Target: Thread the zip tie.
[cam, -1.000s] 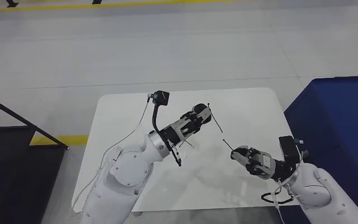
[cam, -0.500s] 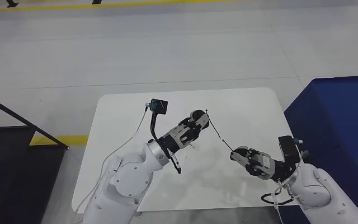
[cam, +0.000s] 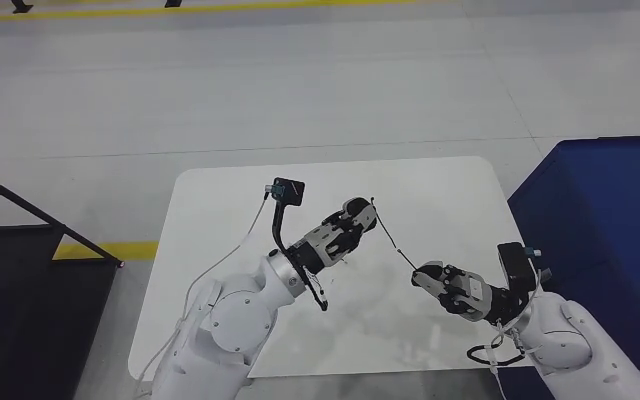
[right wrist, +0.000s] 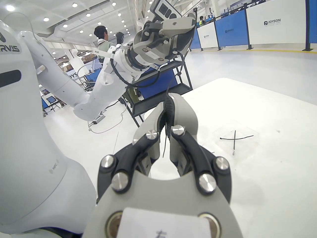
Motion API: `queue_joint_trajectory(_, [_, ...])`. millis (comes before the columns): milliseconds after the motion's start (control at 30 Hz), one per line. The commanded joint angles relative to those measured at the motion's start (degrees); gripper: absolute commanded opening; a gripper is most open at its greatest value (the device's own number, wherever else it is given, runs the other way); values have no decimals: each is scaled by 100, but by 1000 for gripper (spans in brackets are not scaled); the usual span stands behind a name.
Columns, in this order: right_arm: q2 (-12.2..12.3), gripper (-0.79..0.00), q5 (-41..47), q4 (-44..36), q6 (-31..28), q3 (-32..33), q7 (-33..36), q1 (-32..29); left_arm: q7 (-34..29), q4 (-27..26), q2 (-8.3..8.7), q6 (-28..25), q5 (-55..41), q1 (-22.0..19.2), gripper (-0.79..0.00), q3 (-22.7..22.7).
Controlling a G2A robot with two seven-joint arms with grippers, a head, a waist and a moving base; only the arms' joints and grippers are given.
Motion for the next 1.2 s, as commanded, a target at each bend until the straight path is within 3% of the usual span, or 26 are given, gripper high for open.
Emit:
queue_joint_trajectory(0, [0, -785, 0, 0, 0, 0, 0, 0, 7, -26, 1, 0, 2, 2, -785, -1])
queue_joint_trajectory(1167, [0, -785, 0, 0, 0, 0, 0, 0, 39, 16, 0, 62, 130, -53, -785, 110])
